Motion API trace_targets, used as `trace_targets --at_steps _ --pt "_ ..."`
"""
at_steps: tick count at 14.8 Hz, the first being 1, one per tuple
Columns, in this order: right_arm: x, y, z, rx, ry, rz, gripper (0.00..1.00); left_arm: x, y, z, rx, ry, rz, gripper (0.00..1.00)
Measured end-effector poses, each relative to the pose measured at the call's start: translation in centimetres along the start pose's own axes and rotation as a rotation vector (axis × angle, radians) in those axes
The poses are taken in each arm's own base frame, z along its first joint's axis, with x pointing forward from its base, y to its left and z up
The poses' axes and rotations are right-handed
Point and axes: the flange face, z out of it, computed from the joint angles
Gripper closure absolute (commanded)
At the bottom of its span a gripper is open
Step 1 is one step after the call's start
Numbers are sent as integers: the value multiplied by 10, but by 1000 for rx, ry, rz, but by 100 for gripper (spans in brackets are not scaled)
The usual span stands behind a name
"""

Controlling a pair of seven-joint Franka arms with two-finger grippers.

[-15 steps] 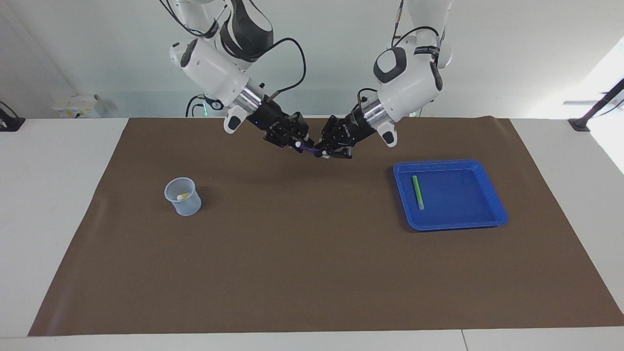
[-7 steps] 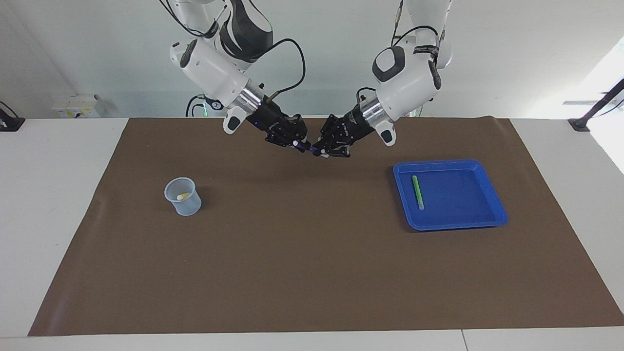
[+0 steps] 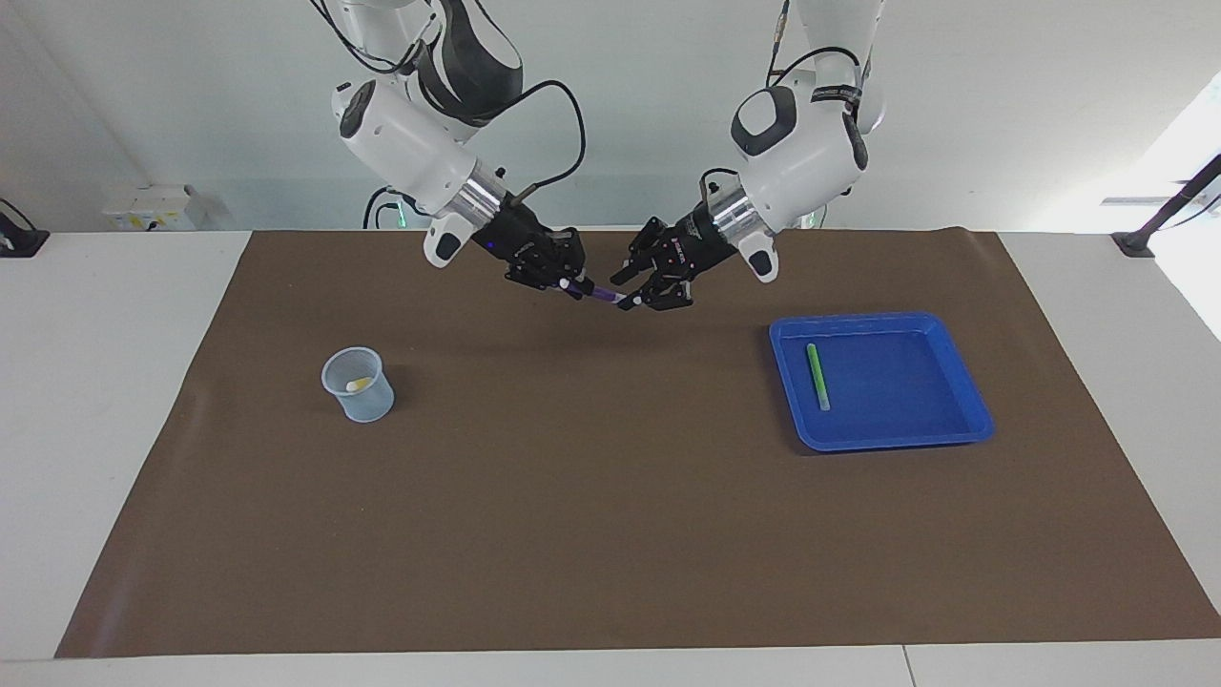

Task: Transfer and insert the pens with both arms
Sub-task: 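Insert the purple pen into the cup while the left gripper reaches the green pen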

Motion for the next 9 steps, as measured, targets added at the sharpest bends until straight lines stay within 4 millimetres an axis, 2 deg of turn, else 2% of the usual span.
trace_targets --at_steps 3,6,8,9 --pt "10 54 -41 -211 -66 -242 100 22 14 -20 33 104 111 0" --pt "32 116 -108 -381 -105 -450 100 58 31 -46 93 249 273 0" --pt "45 139 -139 -492 -118 -566 100 80 37 -61 162 359 417 0" --pt "49 145 -144 -528 -131 -600 100 90 40 -69 205 377 515 0"
